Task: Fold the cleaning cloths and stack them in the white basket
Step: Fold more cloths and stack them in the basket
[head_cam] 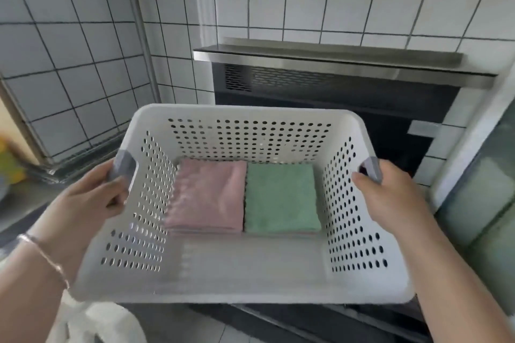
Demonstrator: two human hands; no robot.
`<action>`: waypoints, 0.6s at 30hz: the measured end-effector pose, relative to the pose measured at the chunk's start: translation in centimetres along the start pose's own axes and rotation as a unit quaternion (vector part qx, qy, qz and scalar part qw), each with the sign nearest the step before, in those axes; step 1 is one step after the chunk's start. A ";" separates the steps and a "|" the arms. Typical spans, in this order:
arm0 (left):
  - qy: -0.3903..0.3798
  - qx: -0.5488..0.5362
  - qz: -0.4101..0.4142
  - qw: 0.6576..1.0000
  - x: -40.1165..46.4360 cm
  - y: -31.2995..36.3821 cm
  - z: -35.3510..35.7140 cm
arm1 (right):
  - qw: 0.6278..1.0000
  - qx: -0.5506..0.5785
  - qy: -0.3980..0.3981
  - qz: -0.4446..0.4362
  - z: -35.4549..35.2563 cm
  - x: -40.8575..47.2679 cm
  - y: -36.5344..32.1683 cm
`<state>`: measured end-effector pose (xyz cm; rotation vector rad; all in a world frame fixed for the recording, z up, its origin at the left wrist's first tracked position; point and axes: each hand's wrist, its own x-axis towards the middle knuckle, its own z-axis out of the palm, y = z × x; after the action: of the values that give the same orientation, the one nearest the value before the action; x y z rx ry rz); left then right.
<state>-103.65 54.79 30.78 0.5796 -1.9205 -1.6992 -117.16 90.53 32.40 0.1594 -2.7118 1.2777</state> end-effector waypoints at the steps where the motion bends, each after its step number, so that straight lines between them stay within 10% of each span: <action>1: 0.016 0.006 0.005 1.000 1.7 -0.3 -0.3 | 1.000 0.001 -0.004 -0.008 1.3 1.8 -0.8; 18: 0.308 -0.100 -0.059 0.944 21.5 -4.3 -3.9 | 0.955 -0.017 -0.185 -0.233 29.5 32.6 -16.4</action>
<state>-118.08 37.90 28.86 1.0190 -1.2745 -1.5149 -149.07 56.21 31.79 1.0608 -2.7270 1.1441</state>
